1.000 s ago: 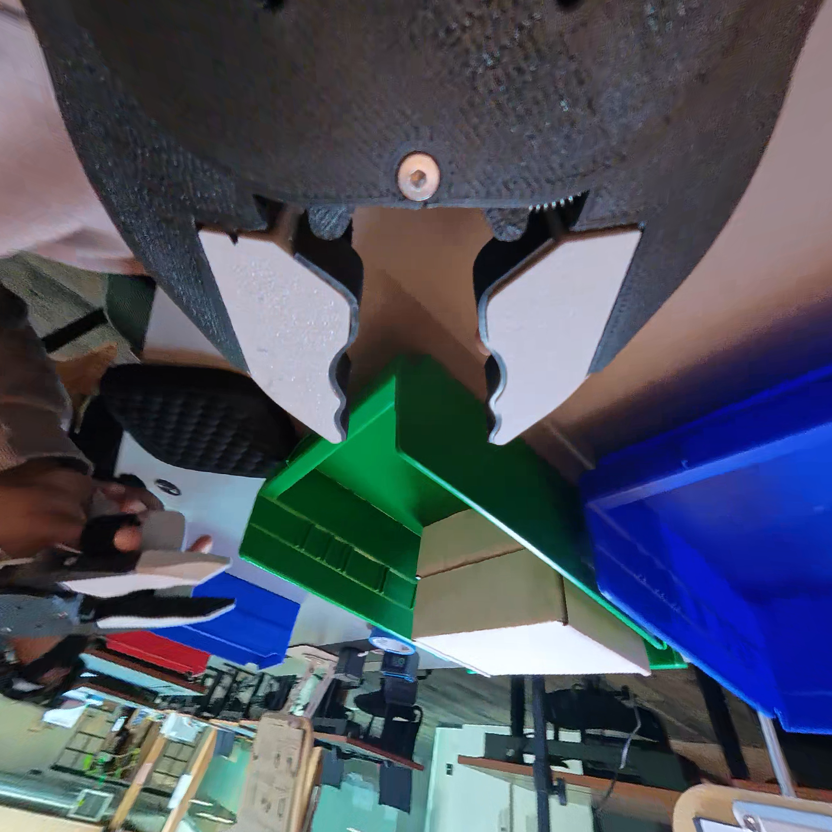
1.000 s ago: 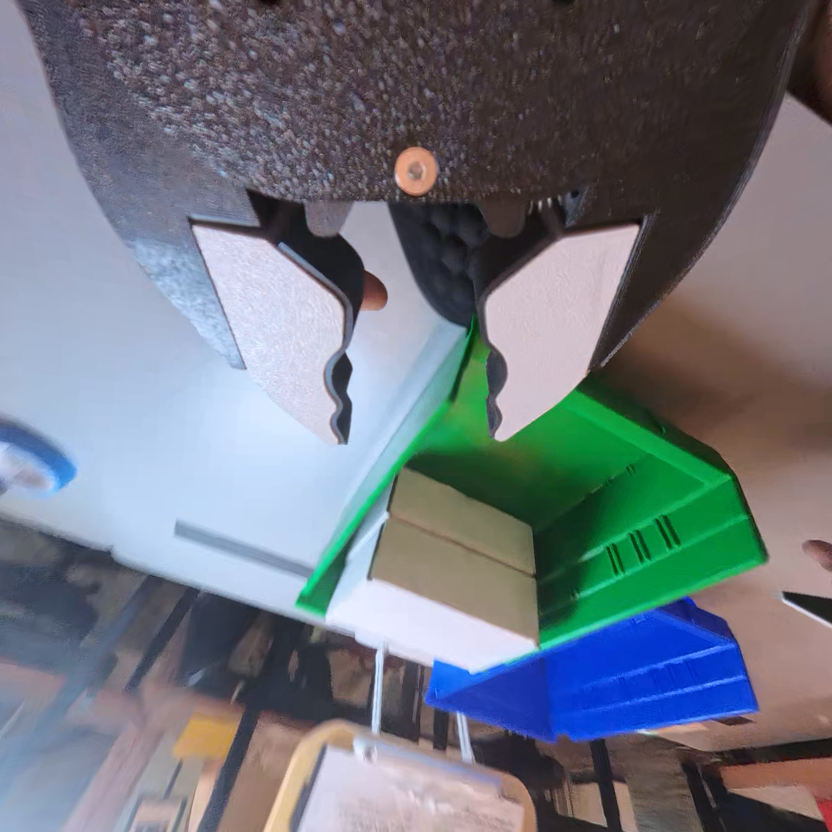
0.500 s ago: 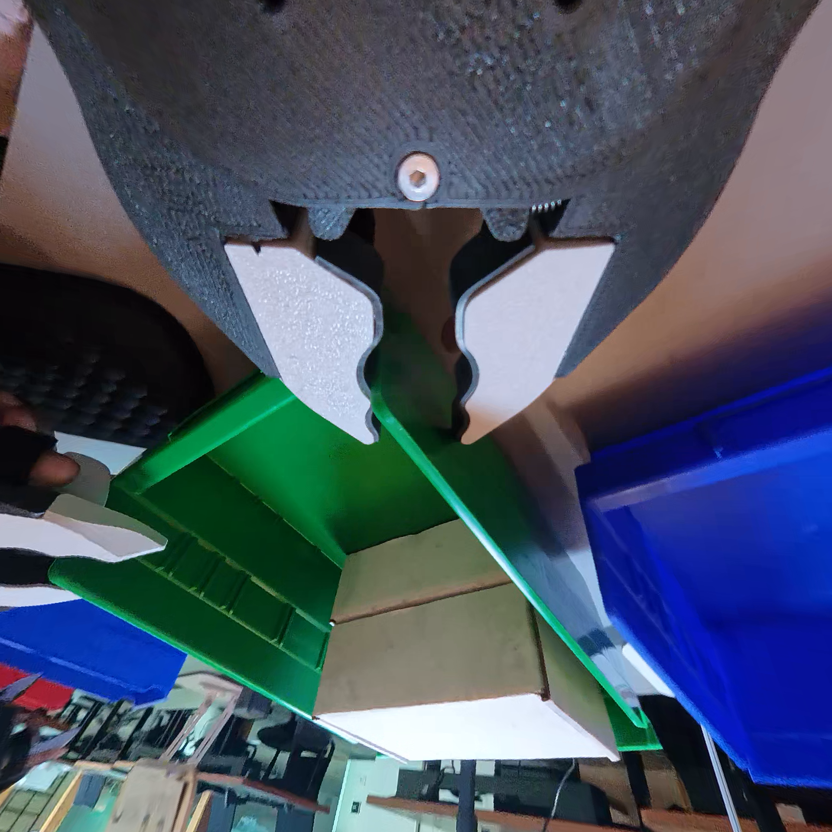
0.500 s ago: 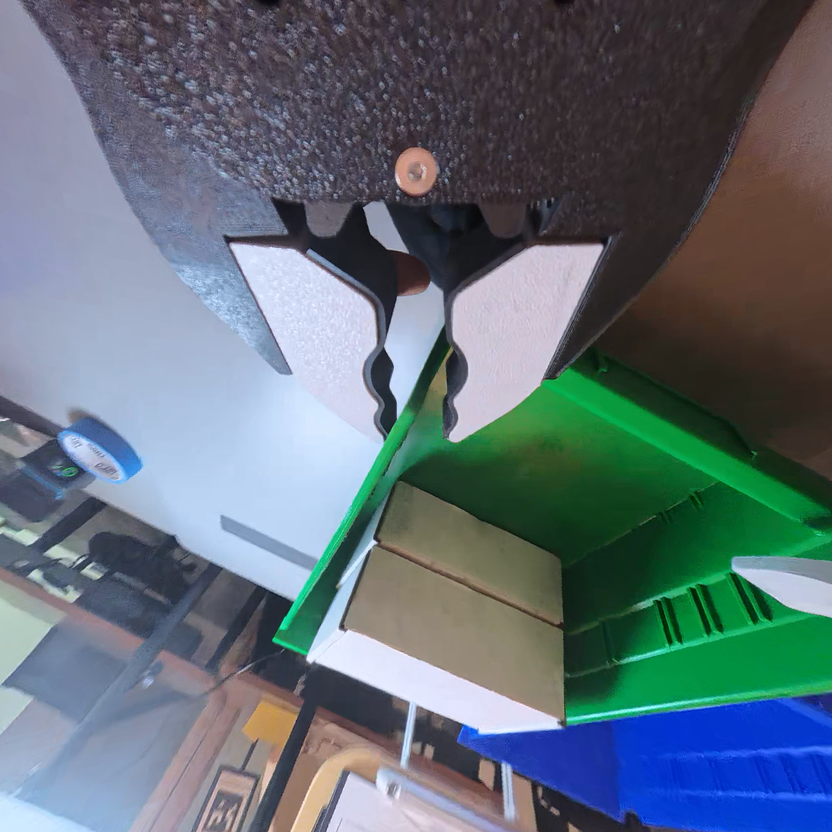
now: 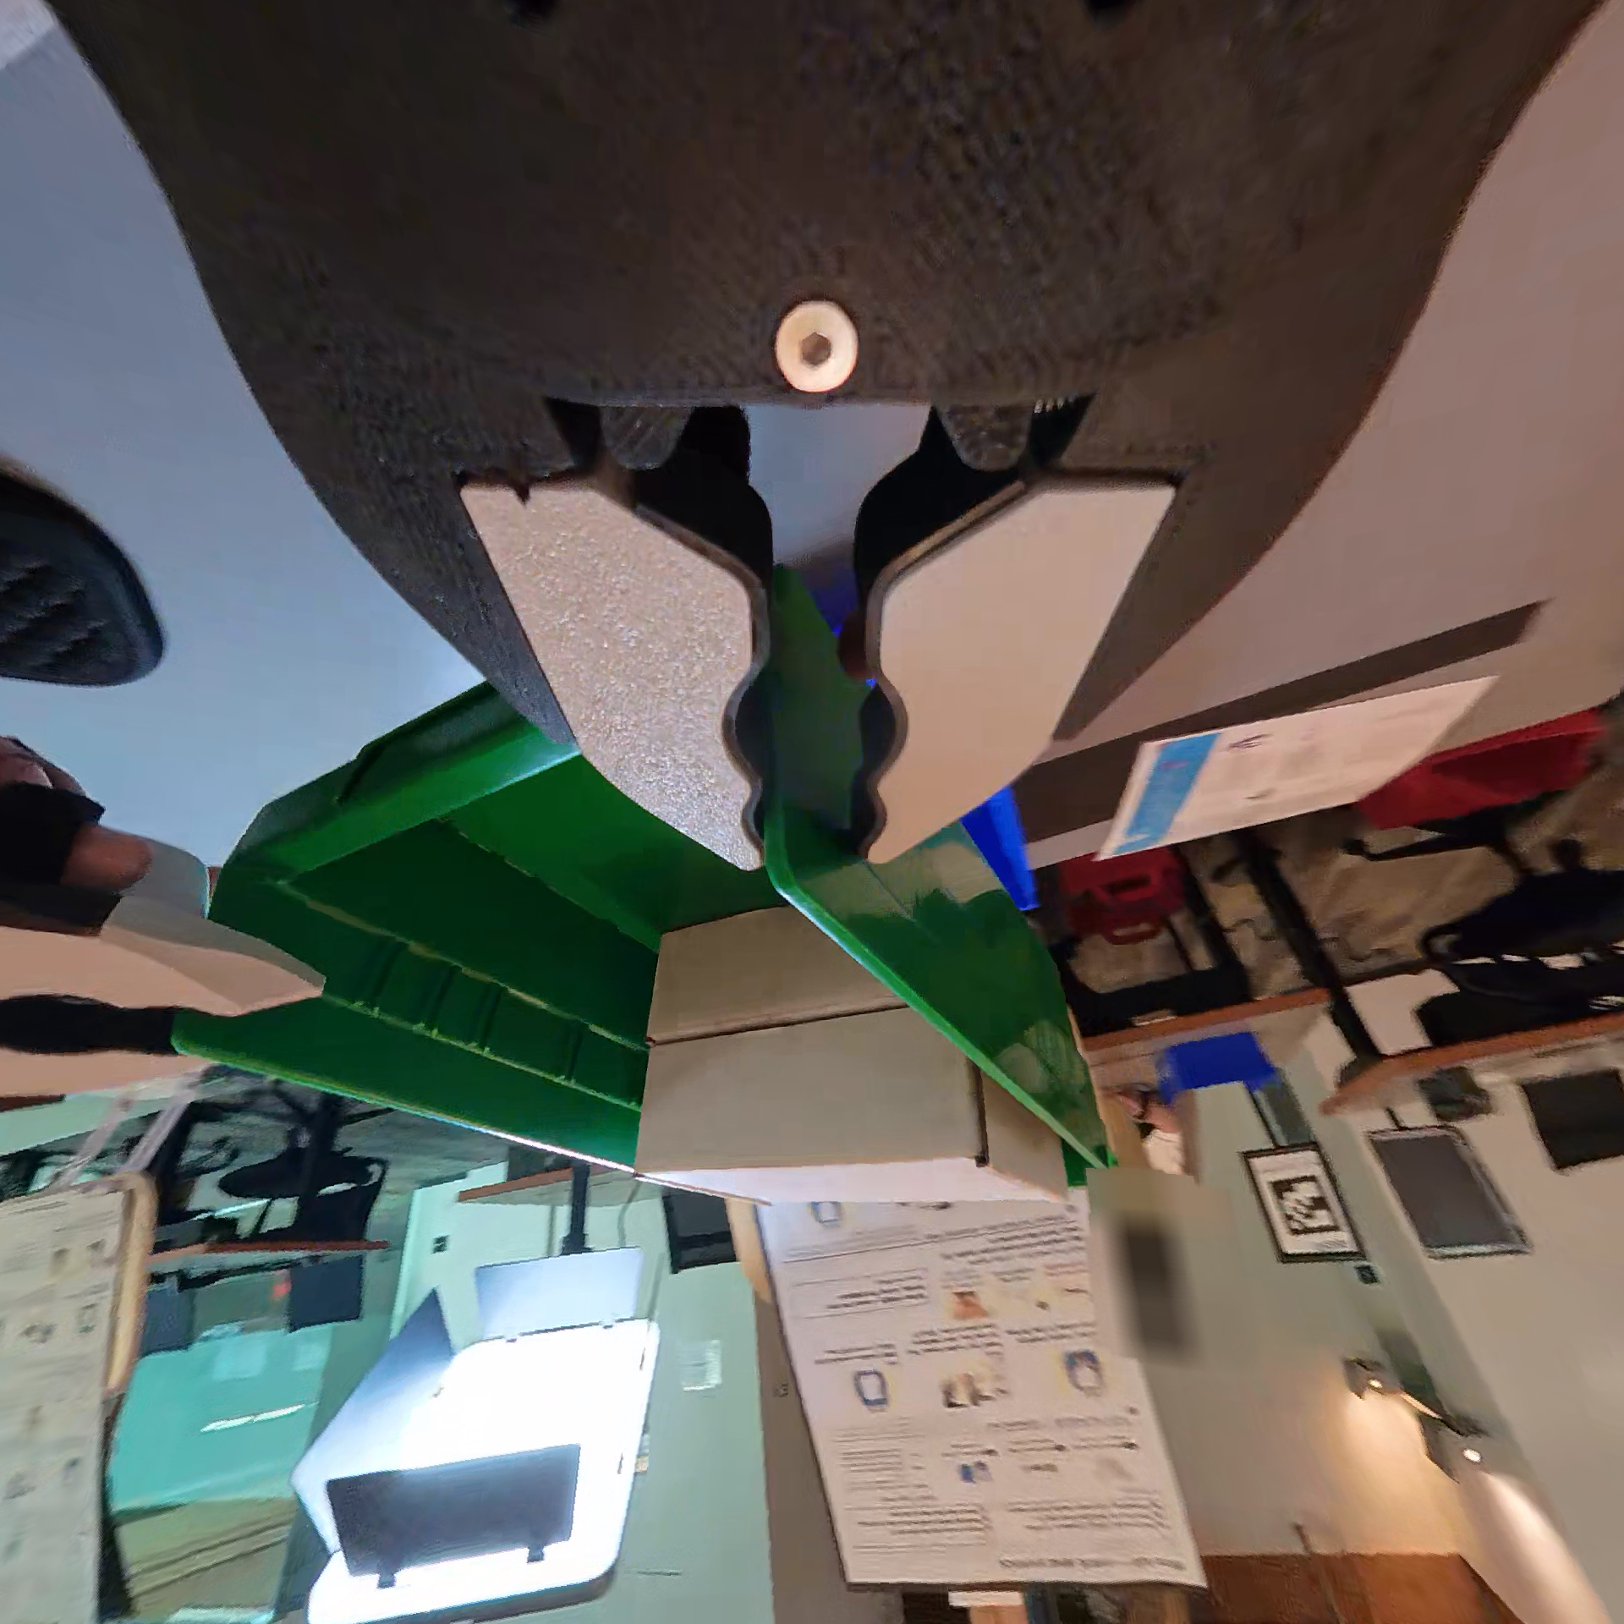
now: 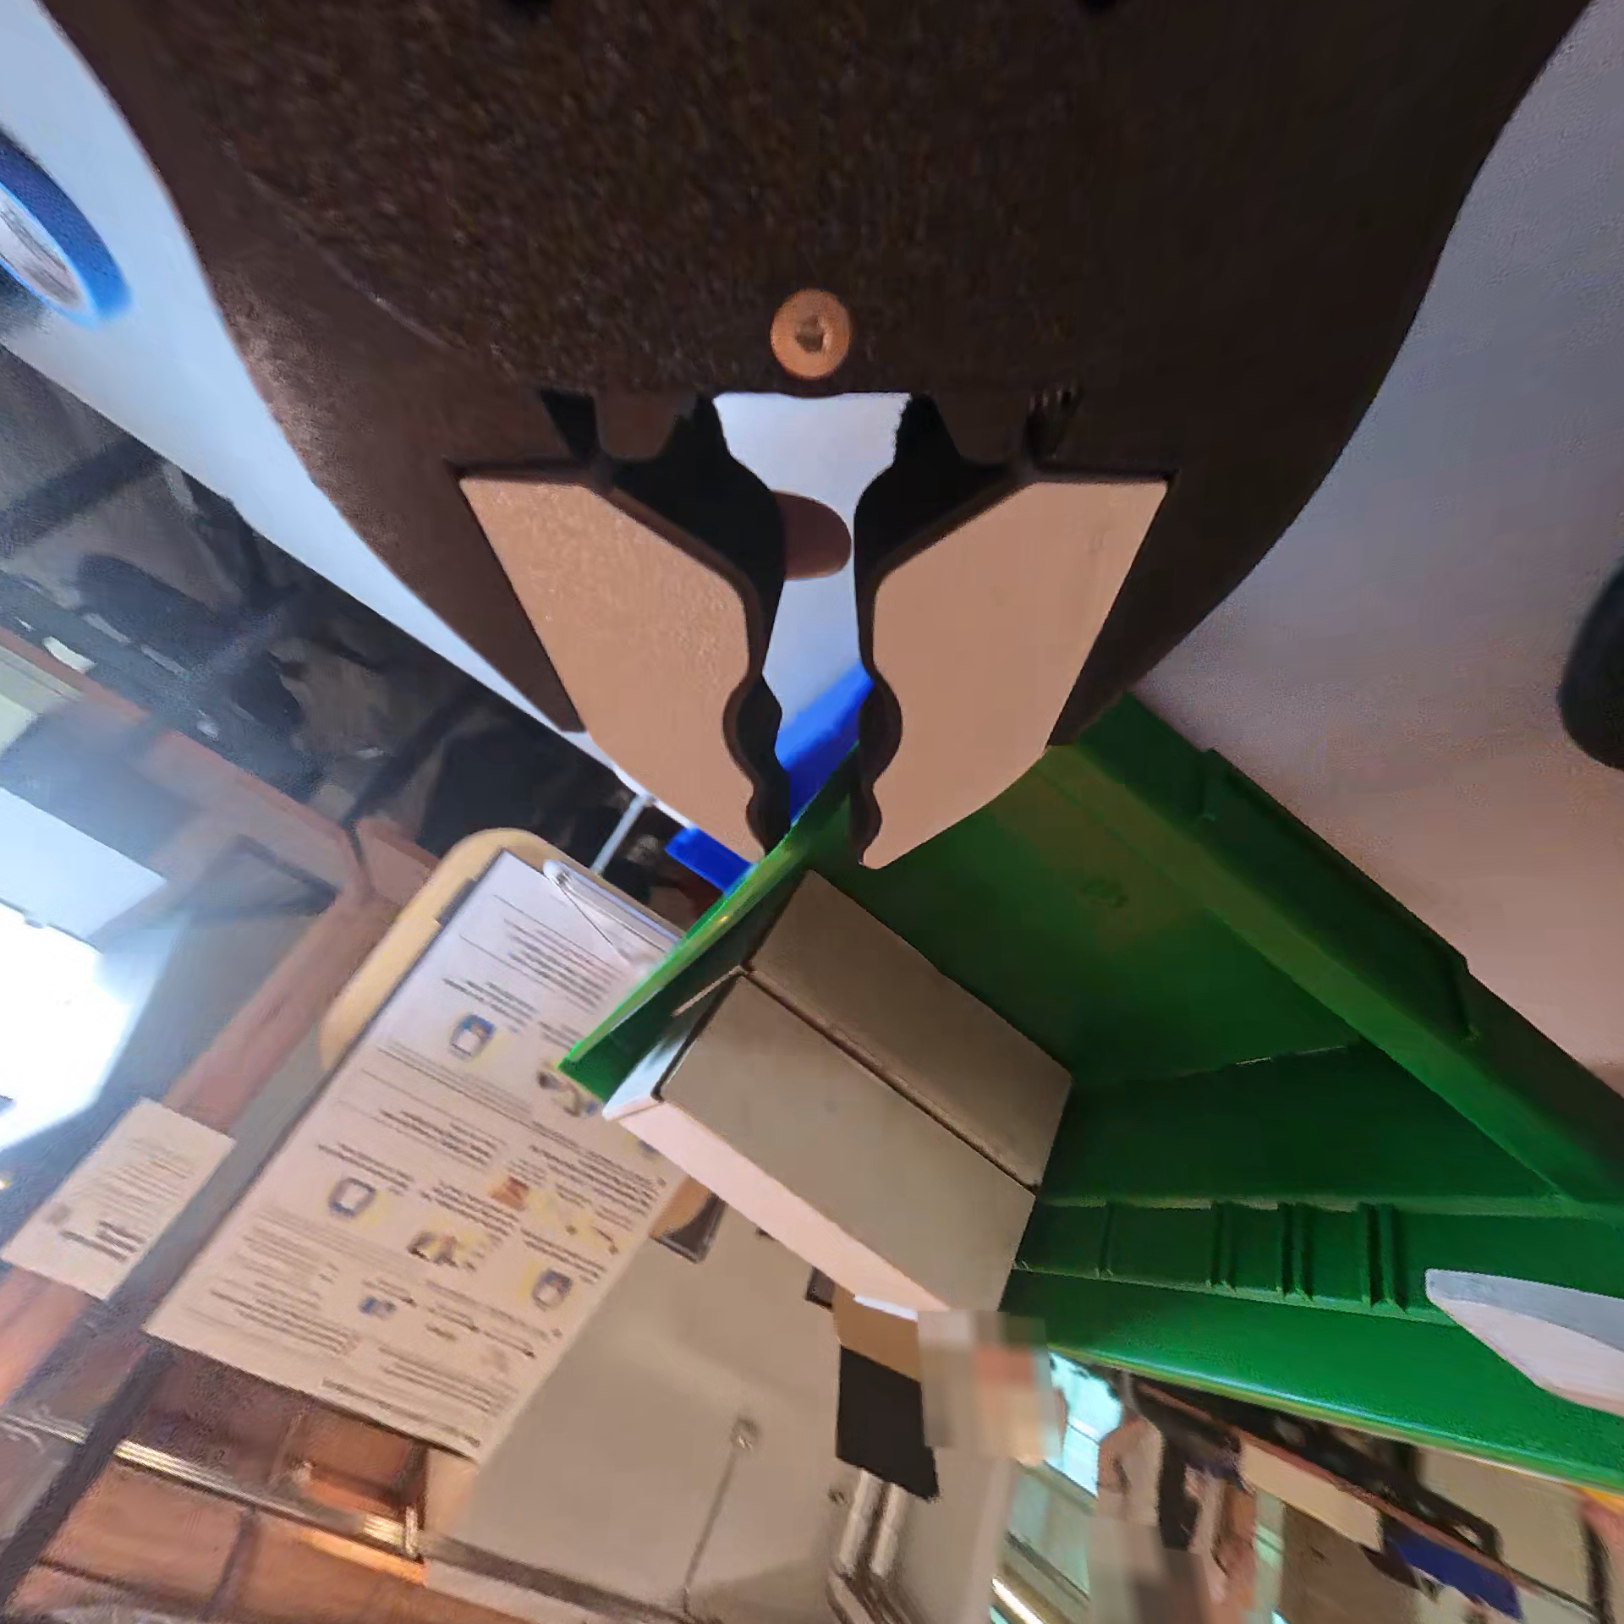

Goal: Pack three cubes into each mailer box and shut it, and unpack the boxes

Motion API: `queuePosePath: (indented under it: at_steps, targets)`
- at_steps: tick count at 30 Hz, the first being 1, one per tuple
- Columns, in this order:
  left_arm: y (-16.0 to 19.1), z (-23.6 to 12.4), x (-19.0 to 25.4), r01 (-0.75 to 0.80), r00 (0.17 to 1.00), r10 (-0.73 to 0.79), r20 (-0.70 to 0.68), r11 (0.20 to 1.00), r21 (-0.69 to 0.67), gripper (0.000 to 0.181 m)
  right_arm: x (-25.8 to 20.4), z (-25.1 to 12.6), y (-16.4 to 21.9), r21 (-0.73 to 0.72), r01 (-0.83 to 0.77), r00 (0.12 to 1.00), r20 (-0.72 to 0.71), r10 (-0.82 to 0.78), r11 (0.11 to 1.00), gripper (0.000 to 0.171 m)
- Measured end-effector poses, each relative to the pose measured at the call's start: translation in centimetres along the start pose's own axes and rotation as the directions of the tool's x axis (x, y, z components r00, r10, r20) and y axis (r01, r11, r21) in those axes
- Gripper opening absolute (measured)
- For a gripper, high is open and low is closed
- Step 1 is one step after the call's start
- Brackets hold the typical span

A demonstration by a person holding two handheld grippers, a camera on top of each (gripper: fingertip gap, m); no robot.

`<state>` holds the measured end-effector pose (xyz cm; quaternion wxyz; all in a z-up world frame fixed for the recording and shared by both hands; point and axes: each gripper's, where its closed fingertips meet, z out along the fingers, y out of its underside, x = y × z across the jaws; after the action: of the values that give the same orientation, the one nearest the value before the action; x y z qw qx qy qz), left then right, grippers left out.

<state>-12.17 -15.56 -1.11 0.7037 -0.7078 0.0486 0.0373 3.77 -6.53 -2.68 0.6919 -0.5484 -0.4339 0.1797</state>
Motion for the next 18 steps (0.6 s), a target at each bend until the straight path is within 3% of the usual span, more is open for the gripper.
queuePosePath:
  at_steps: [4, 7, 12, 18]
  targets:
    - [0.7, -5.0, -6.0, -0.115, 0.984, 0.128, 0.125, 0.988, -0.105, 0.016, -5.9, 4.4, -3.0, 0.081, -0.027, 0.99, 0.138, 0.016, 0.996, 0.012]
    - [3.0, -8.2, -9.6, -0.135, 0.962, 0.178, 0.207, 0.969, -0.209, 0.015, -11.0, 7.4, -3.3, 0.083, -0.043, 0.97, 0.24, 0.022, 0.996, 0.012]
    - [7.9, -11.7, -12.8, -0.057, 0.952, 0.148, 0.267, 0.946, -0.319, 0.015, -17.8, 10.6, -0.6, 0.013, -0.078, 0.918, 0.391, 0.066, 0.997, 0.011]
    - [14.3, -11.3, -14.3, 0.009, 0.953, 0.118, 0.278, 0.908, -0.418, 0.014, -21.2, 12.3, 4.4, -0.074, -0.061, 0.886, 0.455, 0.088, 0.995, 0.012]
